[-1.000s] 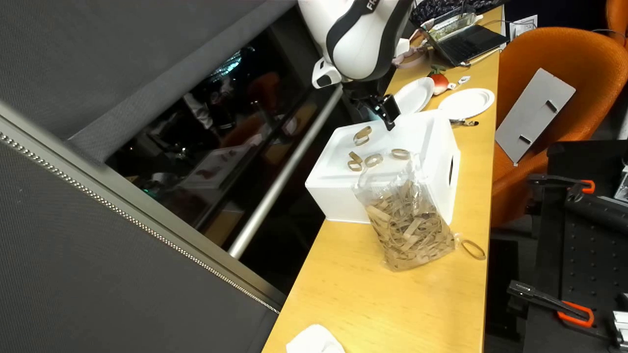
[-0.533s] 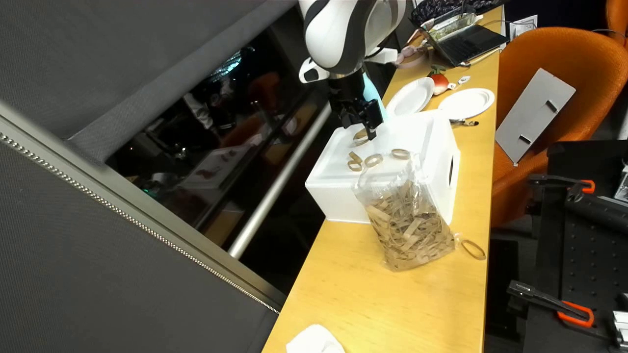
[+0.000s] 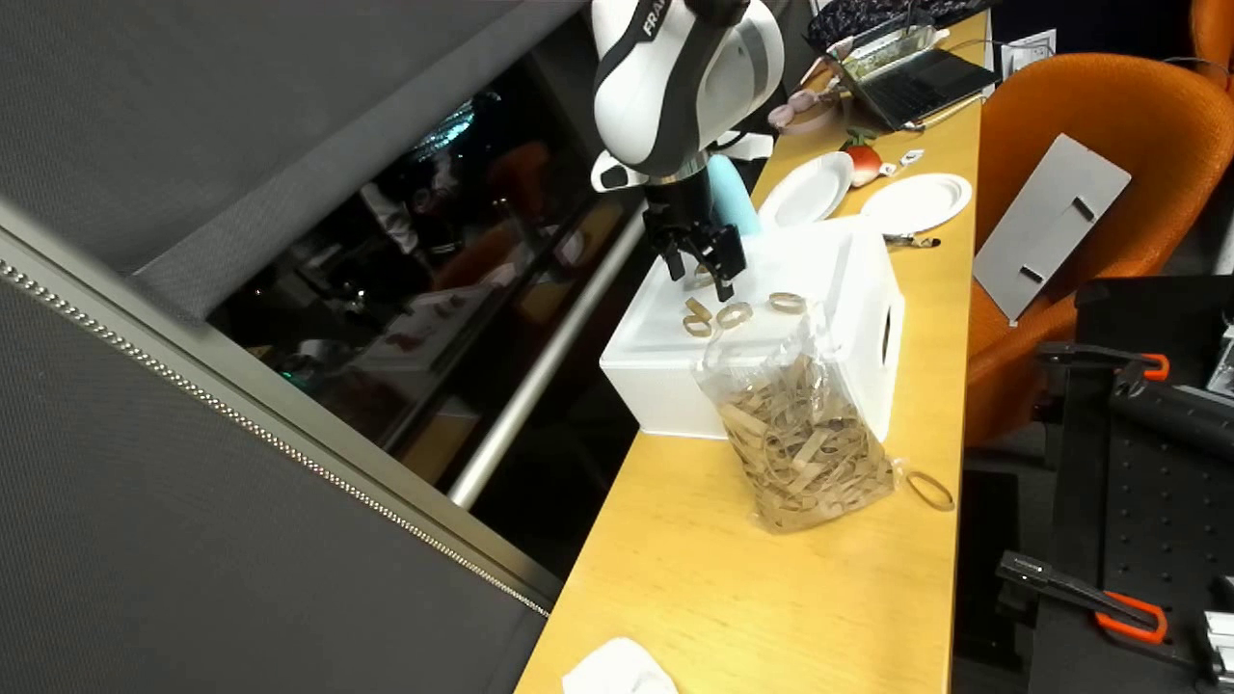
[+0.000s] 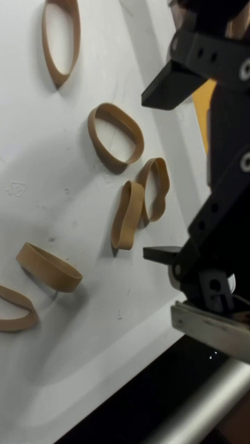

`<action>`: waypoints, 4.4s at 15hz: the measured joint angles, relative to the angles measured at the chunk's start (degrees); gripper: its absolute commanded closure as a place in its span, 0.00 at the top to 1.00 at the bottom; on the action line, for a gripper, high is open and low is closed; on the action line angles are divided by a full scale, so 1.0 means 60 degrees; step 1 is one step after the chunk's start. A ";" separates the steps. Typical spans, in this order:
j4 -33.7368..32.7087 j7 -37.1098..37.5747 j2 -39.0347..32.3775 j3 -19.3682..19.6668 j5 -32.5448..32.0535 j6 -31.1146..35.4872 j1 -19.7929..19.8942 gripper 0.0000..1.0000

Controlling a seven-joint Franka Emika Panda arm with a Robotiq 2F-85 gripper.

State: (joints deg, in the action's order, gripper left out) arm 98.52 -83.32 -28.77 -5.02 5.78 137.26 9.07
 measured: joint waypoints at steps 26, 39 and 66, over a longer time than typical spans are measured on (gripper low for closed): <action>-0.1231 -0.0151 -0.1192 -0.0300 0.0058 -0.0640 -0.0052 0.00; 0.0458 0.2574 0.1075 -0.0068 -0.0481 -0.1386 -0.0672 0.01; 0.2388 0.5468 0.3042 -0.0114 -0.1276 -0.2419 -0.1727 0.92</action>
State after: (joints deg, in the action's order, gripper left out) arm 112.85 -50.51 -10.51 -5.71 -1.88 122.74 -1.30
